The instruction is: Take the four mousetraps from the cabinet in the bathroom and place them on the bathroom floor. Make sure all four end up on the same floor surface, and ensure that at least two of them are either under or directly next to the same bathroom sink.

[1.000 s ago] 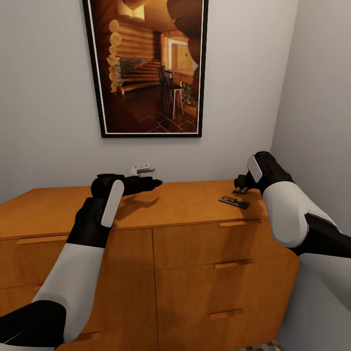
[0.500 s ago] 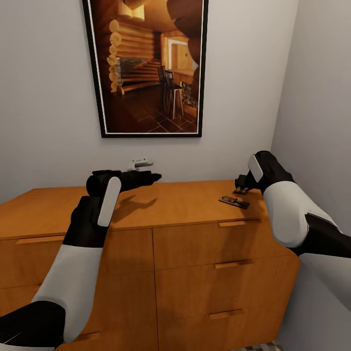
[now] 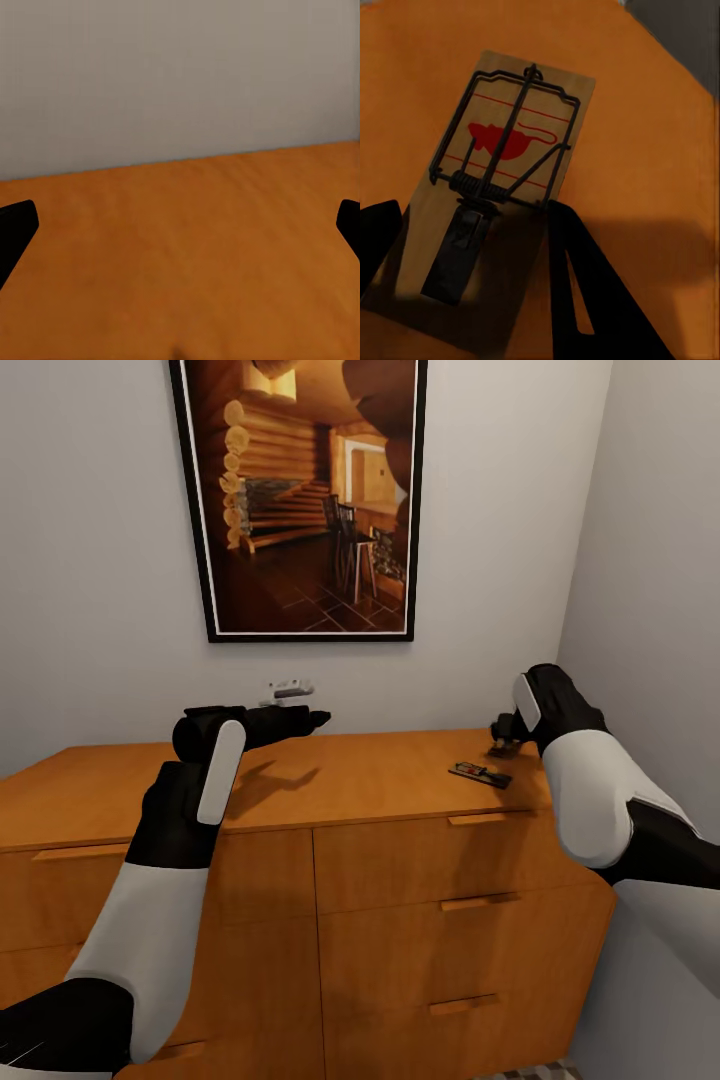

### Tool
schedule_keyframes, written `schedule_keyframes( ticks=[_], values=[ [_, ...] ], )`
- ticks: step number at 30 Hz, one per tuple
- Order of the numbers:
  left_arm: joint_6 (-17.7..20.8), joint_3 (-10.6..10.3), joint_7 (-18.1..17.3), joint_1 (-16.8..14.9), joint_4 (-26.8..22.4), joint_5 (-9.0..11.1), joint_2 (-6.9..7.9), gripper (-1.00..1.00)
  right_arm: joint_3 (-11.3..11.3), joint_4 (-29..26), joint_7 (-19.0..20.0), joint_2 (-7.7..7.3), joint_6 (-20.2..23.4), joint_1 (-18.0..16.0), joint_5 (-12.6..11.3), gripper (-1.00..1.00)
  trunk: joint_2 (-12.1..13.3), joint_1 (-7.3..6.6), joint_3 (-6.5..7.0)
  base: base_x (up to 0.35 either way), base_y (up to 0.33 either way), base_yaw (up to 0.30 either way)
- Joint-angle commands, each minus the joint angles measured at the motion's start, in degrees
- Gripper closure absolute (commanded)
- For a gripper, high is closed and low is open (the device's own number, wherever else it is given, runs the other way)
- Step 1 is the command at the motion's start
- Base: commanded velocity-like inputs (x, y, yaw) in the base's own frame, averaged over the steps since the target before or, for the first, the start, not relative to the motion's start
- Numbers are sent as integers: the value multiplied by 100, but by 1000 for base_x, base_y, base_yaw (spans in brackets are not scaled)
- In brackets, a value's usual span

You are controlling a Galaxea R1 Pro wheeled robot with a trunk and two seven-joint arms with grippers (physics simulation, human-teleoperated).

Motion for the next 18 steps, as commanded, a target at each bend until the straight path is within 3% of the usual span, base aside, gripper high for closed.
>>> schedule_keyframes(
  ticks=[1, 18],
  values=[
    [23, 0, 30, -5, -4, 33, -1, -100, -31, -59, 14, 5, 20, -6, 42, 100, -3, -1, -7, 0, 0, 0],
    [23, 0, 39, -5, -2, 21, 7, -100, -38, -385, 17, 7, 20, -6, 27, 100, -3, -1, -7, 0, 0, 0]
  ],
)
